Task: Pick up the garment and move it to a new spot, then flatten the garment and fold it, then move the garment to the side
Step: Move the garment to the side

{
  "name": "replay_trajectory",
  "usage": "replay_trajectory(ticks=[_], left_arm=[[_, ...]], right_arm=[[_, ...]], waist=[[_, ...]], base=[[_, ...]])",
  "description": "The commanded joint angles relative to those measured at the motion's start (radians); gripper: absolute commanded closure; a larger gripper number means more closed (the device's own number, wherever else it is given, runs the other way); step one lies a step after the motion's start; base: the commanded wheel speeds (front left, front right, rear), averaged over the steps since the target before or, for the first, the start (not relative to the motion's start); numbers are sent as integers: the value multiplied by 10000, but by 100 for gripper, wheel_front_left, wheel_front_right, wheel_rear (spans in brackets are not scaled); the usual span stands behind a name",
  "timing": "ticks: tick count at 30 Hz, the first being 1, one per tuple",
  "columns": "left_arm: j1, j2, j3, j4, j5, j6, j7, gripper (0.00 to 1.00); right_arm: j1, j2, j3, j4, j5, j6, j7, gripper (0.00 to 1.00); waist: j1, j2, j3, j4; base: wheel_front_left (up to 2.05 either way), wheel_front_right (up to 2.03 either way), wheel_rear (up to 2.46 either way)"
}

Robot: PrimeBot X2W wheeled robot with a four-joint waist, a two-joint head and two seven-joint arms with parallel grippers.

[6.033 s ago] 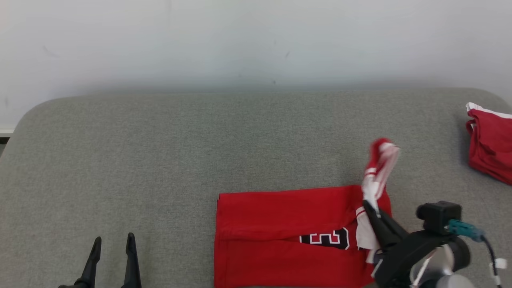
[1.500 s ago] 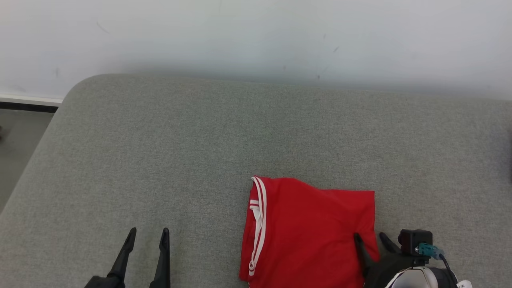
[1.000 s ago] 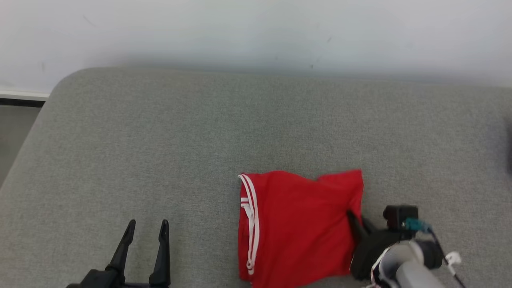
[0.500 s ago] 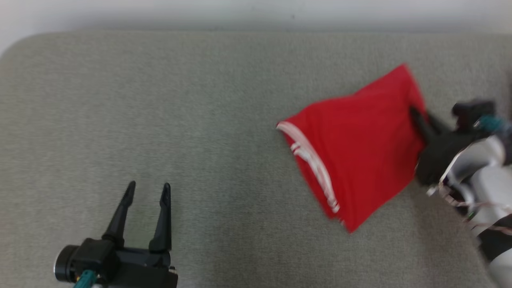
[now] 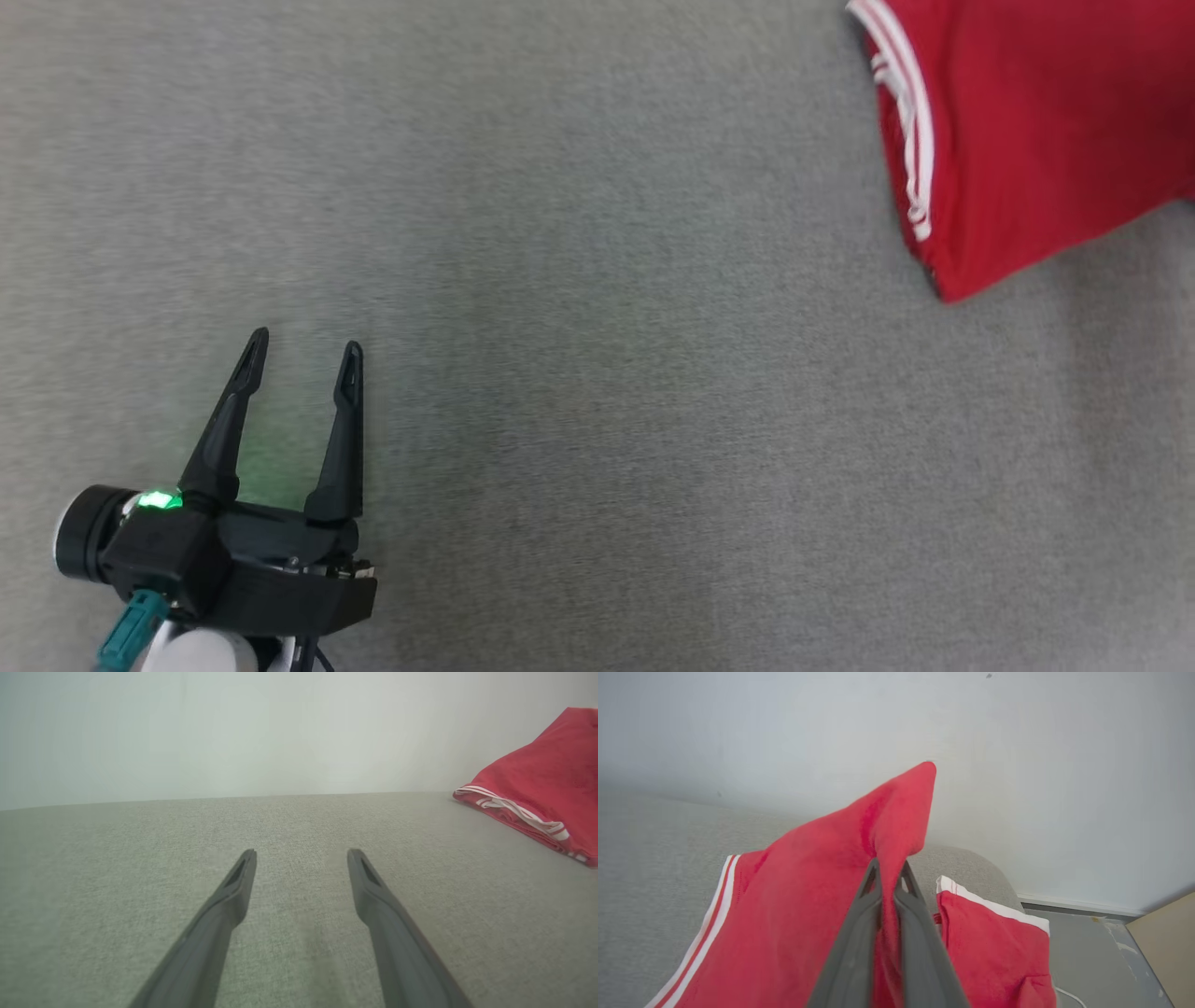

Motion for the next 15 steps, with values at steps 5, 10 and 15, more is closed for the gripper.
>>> replay_trajectory(ticks=[5,10,15], left_arm=[[-161,222,-72,-461,147,12,-27,0],[73,339,28,-897,216,12,-27,0],[220,514,137,-1149,226,12,-27,0]], right_arm=[[-699,-827,-528,136,112,1,437,100],[-1081,-1612,-711,466,67,1,713,100],[-1237,-2273,-625,1050,-59,1,712,100]], waist=[[-3,-3,1128,-994],[-3,-3,1341,-1119],[-3,-3,1539,-1227]], base=[[0,0,0],[0,0,0],[0,0,0]])
